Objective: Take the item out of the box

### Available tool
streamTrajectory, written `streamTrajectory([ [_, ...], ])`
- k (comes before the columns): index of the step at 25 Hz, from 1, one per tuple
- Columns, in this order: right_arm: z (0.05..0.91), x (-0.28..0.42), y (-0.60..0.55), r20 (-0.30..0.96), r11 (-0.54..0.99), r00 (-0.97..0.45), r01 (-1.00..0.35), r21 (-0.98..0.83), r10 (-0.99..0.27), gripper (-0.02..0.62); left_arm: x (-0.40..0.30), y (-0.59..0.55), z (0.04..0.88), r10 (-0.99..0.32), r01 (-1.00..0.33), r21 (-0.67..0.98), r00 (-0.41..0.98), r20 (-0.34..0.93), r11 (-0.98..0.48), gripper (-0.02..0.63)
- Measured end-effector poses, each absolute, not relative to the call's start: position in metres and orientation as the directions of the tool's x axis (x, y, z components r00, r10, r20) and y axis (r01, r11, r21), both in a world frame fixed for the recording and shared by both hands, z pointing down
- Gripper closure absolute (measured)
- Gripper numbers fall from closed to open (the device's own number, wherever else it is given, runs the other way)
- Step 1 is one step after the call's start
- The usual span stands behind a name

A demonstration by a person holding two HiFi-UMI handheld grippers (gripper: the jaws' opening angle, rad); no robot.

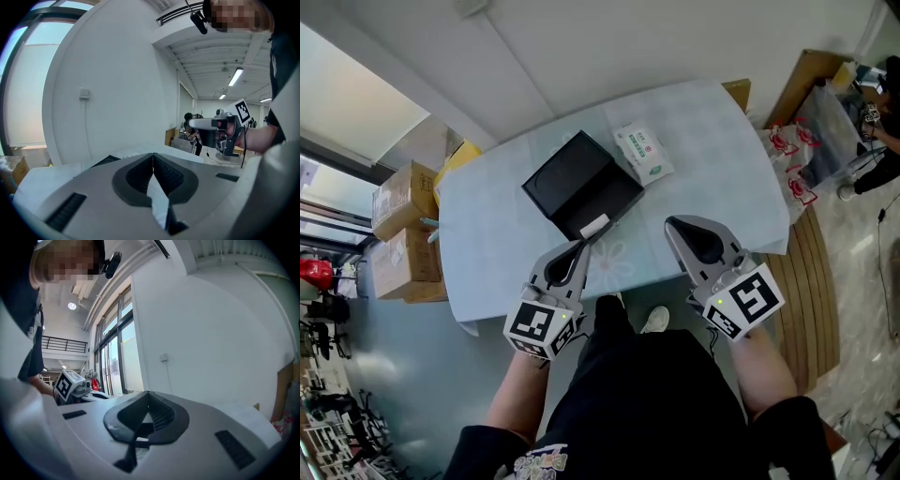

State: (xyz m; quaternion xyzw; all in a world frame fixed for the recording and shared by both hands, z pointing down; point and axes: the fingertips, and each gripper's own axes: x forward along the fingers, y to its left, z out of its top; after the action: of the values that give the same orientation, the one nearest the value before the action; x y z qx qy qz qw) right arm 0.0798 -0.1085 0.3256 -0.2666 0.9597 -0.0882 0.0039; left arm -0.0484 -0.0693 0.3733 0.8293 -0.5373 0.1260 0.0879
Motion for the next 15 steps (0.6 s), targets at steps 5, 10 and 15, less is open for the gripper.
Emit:
streamTrajectory([
  [5, 0.333, 0.090, -0.113, 0.054, 0.822, -0.840, -0.540, -0.180, -0.540, 0.586, -0.055, -0.089, 0.389, -0.854, -0.910, 0.001, 0.389, 0.344, -0.414, 0.597],
  [10, 0.340, 0.096, -0.119, 0.074, 0.803, -0.822, -0.568, -0.178, -0.565, 0.586, -0.068, -0.107, 0.420, -0.811, -0.898, -0.002, 0.397, 0.430, -0.440, 0.595],
  [15, 0.339, 0.095, -0.130, 0.080, 0.785, -0.805, -0.592, -0.183, -0.588, 0.586, -0.077, -0.121, 0.447, -0.763, -0.883, -0.014, 0.397, 0.511, -0.469, 0.549],
])
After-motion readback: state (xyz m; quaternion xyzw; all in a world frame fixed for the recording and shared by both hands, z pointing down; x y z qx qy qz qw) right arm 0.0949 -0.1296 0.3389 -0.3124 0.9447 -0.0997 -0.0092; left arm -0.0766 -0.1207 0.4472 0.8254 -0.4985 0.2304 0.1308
